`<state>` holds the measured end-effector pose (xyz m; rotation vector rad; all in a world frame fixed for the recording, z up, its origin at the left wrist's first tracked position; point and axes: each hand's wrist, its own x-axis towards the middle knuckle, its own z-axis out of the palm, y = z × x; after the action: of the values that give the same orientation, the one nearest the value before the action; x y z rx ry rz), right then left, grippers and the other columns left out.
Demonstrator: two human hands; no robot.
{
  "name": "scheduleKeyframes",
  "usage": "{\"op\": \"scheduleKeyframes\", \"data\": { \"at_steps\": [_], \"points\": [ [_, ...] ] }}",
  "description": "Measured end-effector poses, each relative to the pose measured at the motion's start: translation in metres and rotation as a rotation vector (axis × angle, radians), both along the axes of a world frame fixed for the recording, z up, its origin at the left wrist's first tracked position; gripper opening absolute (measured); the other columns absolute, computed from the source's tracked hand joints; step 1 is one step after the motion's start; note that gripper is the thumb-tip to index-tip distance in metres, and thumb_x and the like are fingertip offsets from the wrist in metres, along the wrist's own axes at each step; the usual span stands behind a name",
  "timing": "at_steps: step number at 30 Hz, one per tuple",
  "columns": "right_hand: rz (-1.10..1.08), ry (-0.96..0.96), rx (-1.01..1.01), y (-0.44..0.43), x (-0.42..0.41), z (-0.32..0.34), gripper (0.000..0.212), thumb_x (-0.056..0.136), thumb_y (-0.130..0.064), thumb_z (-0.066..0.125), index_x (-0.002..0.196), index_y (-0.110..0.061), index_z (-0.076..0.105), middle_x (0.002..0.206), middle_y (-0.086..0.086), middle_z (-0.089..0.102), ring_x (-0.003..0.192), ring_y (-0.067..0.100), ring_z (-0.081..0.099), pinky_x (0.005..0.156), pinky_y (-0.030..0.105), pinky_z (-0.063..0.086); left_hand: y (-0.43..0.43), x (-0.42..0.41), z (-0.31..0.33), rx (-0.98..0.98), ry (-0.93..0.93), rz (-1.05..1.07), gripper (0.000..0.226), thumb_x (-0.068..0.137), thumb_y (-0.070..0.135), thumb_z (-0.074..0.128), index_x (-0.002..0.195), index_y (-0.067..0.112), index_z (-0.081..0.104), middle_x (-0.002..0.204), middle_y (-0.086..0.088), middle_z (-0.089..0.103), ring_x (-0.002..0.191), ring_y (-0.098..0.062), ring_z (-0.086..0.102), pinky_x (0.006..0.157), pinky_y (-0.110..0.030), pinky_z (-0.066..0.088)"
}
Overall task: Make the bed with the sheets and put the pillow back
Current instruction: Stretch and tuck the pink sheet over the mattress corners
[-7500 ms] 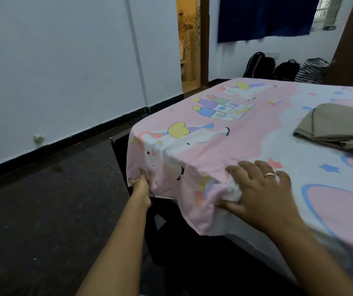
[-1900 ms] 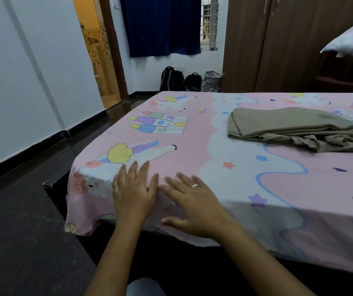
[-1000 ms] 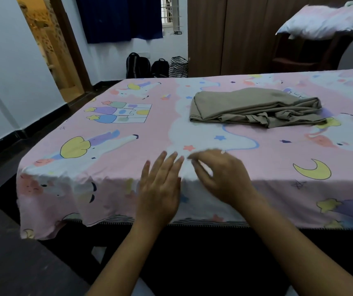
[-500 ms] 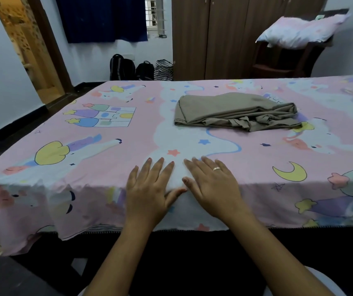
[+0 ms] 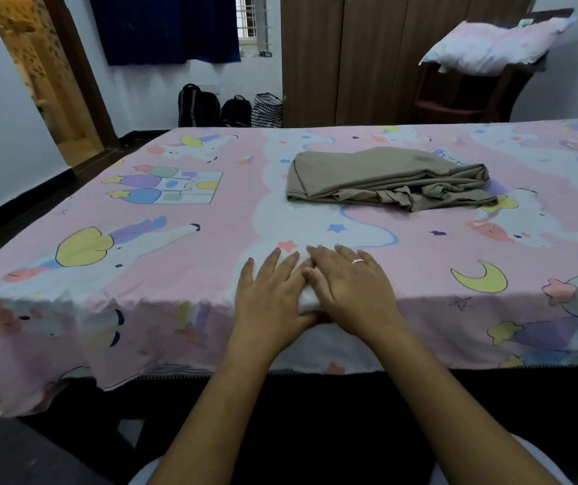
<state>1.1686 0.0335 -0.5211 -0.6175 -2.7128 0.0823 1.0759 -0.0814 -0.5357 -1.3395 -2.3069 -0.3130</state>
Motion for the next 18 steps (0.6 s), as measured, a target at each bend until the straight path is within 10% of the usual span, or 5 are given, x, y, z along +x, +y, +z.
{"op": "scheduleKeyframes", "data": {
  "at_steps": [4, 8, 12, 18],
  "points": [
    [-0.044, 0.082, 0.182, -0.003, 0.019, -0.006, 0.058, 0.091, -0.056, 0.027, 0.11, -0.022, 0.07, 0.105, 0.0, 0.072, 0.1, 0.023, 0.066, 0.085, 0.034, 0.05, -0.004, 0.002, -0.013, 0.109, 0.058, -0.005, 0.077, 0.072, 0.074, 0.04, 0.128, 0.024, 0.058, 0.127, 0.002, 0.062, 0.123, -0.024, 0.054, 0.101, -0.046, 0.035],
    [-0.046, 0.262, 0.084, -0.012, 0.01, 0.033, 0.046, 0.086, -0.058, 0.04, 0.065, -0.023, 0.062, 0.057, -0.004, 0.062, 0.055, 0.02, 0.061, 0.047, 0.022, 0.034, -0.032, -0.006, -0.031, 0.253, 0.212, -0.045, 0.066, 0.081, 0.068, 0.044, 0.13, 0.025, 0.057, 0.132, 0.001, 0.059, 0.126, -0.022, 0.05, 0.1, -0.041, 0.034],
    [0.296, 0.195, 0.084, -0.044, -0.038, 0.037, 0.059, 0.083, -0.063, 0.038, 0.106, -0.018, 0.069, 0.106, 0.002, 0.071, 0.094, 0.025, 0.066, 0.077, 0.035, 0.053, -0.083, -0.047, -0.032, 0.35, 0.257, 0.13, 0.068, 0.083, 0.072, 0.04, 0.121, 0.022, 0.065, 0.126, 0.0, 0.063, 0.121, -0.02, 0.049, 0.099, -0.041, 0.034],
    [0.441, -0.107, 0.242, -0.117, -0.109, 0.008, 0.088, 0.077, -0.052, 0.064, 0.148, -0.015, 0.028, 0.149, 0.013, 0.036, 0.133, 0.032, 0.04, 0.107, 0.048, 0.03, -0.159, -0.103, -0.029, 0.287, 0.126, 0.368, 0.093, 0.063, 0.087, 0.039, 0.126, 0.021, 0.056, 0.131, -0.002, 0.058, 0.127, -0.021, 0.04, 0.107, -0.046, 0.024]
  ]
}}
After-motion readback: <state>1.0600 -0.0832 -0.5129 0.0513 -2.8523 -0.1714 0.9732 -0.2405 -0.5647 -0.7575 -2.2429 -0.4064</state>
